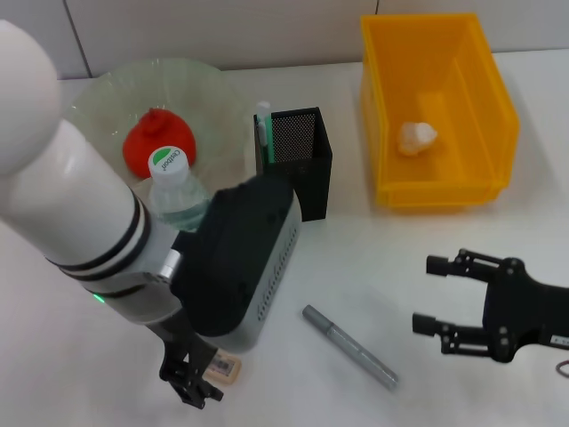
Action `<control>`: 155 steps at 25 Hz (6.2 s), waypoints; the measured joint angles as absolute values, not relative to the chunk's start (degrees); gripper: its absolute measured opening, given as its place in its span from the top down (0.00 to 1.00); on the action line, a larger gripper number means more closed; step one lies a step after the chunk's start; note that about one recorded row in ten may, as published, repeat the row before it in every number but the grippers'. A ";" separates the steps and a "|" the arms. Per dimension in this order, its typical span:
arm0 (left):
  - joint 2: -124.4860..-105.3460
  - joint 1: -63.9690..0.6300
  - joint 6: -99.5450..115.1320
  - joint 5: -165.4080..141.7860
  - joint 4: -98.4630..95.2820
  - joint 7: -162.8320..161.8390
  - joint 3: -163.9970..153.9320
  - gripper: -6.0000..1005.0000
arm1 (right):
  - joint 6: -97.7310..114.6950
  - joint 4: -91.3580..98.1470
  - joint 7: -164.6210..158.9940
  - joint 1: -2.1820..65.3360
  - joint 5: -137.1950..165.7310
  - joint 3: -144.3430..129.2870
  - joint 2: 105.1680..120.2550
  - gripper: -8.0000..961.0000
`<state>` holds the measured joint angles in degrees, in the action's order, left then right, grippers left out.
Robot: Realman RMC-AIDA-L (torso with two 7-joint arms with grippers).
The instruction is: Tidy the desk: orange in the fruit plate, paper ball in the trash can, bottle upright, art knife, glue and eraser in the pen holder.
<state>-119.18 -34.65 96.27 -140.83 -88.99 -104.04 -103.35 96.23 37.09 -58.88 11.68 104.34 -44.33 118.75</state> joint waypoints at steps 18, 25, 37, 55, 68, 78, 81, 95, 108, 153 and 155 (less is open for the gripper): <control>-119.18 -39.90 92.50 -143.41 -81.40 -103.19 -111.40 0.25 | 97.52 37.11 -59.32 12.30 108.50 -44.30 119.00 0.18; -119.18 -41.99 90.95 -144.00 -78.29 -104.17 -112.02 0.28 | 97.65 36.81 -59.35 12.22 108.55 -44.29 119.01 0.18; -119.18 -44.05 90.82 -143.57 -74.76 -104.27 -112.14 0.33 | 97.16 36.29 -59.40 12.68 108.55 -44.36 119.00 0.18; -119.18 -44.47 89.73 -143.53 -73.56 -104.17 -113.55 0.55 | 97.10 36.30 -59.41 12.74 108.55 -44.29 119.00 0.18; -119.18 -45.06 89.35 -143.33 -71.93 -104.78 -114.42 0.55 | 97.11 36.30 -59.41 12.74 108.54 -44.30 119.00 0.18; -119.18 -45.02 89.19 -143.17 -71.88 -104.93 -114.55 0.56 | 97.12 36.30 -59.41 12.67 108.54 -44.29 119.00 0.18; -119.18 -45.00 88.98 -143.20 -71.80 -104.94 -114.67 0.58 | 97.12 36.30 -59.42 12.66 108.54 -44.30 119.00 0.18; -119.18 -45.00 88.10 -143.44 -71.51 -104.53 -114.79 0.65 | 96.88 35.98 -59.53 12.75 108.54 -44.29 119.00 0.18; -119.18 -45.46 87.82 -143.54 -71.30 -104.01 -114.78 0.74 | 96.76 35.68 -59.67 12.80 108.31 -44.17 119.00 0.18; -118.91 -39.52 83.21 -131.98 -90.41 -104.90 -91.21 0.74 | 98.14 36.23 -60.28 12.16 109.16 -37.26 118.71 0.18; -118.86 -39.34 81.14 -132.06 -90.42 -104.91 -90.95 0.74 | 98.16 36.23 -60.29 12.31 109.16 -37.28 118.74 0.18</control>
<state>-118.86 -39.34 81.14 -132.06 -90.42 -104.91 -90.95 98.16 36.23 -60.29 12.31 109.17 -37.28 118.74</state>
